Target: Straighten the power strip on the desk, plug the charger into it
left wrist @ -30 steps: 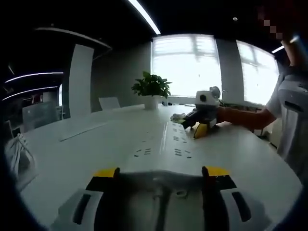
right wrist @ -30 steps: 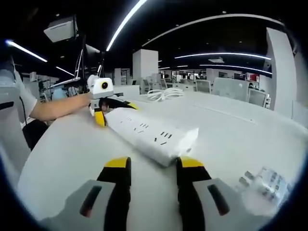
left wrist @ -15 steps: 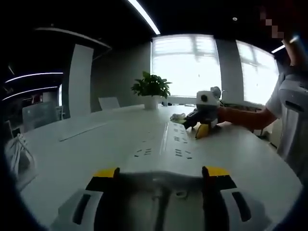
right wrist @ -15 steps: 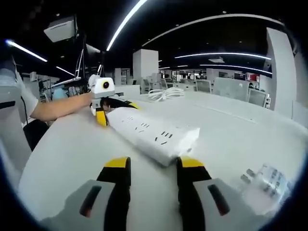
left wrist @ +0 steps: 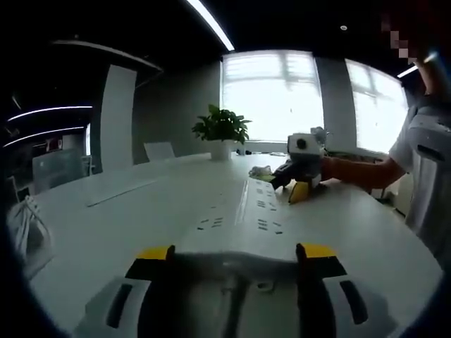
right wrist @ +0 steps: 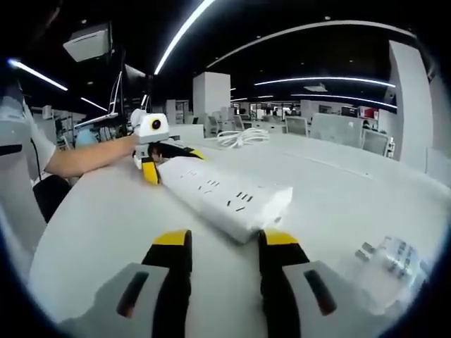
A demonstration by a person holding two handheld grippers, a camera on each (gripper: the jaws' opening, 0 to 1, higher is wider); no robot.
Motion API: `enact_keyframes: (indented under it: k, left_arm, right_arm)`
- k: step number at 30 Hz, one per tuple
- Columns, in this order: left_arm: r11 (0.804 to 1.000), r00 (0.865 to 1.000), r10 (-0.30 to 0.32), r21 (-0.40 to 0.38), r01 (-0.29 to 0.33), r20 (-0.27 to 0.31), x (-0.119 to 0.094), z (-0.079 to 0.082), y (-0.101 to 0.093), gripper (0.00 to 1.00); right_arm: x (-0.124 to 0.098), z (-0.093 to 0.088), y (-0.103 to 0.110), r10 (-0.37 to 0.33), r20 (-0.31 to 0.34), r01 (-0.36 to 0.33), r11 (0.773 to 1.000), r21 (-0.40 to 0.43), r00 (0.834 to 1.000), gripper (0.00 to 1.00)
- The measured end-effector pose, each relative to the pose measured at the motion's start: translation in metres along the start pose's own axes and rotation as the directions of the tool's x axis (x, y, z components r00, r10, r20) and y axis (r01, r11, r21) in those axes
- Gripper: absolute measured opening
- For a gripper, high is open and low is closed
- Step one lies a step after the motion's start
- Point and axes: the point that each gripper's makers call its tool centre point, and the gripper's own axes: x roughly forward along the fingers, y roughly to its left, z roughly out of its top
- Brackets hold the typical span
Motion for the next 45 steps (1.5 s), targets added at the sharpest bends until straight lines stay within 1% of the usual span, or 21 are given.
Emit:
enact_keyframes:
  k: [8,18,27,36,45]
  left_arm:
    - [1.000,1.000,-0.005,0.000,0.005,-0.001,0.000,0.000,-0.002,0.71]
    - [1.000,1.000,-0.010,0.001,0.010,-0.005,0.001,0.000,-0.004,0.71]
    - [1.000,1.000,-0.012,0.002,0.012,-0.004,0.000,0.000,-0.006,0.70]
    - [1.000,1.000,-0.018,0.004,0.018,-0.004,-0.001,-0.001,-0.005,0.70]
    - [1.000,1.000,-0.017,0.004,0.017,-0.004,-0.002,-0.001,-0.006,0.70]
  right_arm:
    - [-0.004,-0.001,0.007,-0.006,0.000,0.006,1.000,0.001,1.000,0.37]
    - [-0.013,-0.003,0.022,-0.004,0.002,0.004,1.000,-0.002,1.000,0.37]
    - [-0.014,-0.004,0.025,-0.012,0.002,0.012,1.000,0.001,1.000,0.36]
    - [-0.015,-0.004,0.032,-0.012,0.003,0.012,1.000,-0.001,1.000,0.36]
    - [-0.016,-0.004,0.033,-0.017,0.003,0.017,1.000,0.001,1.000,0.36]
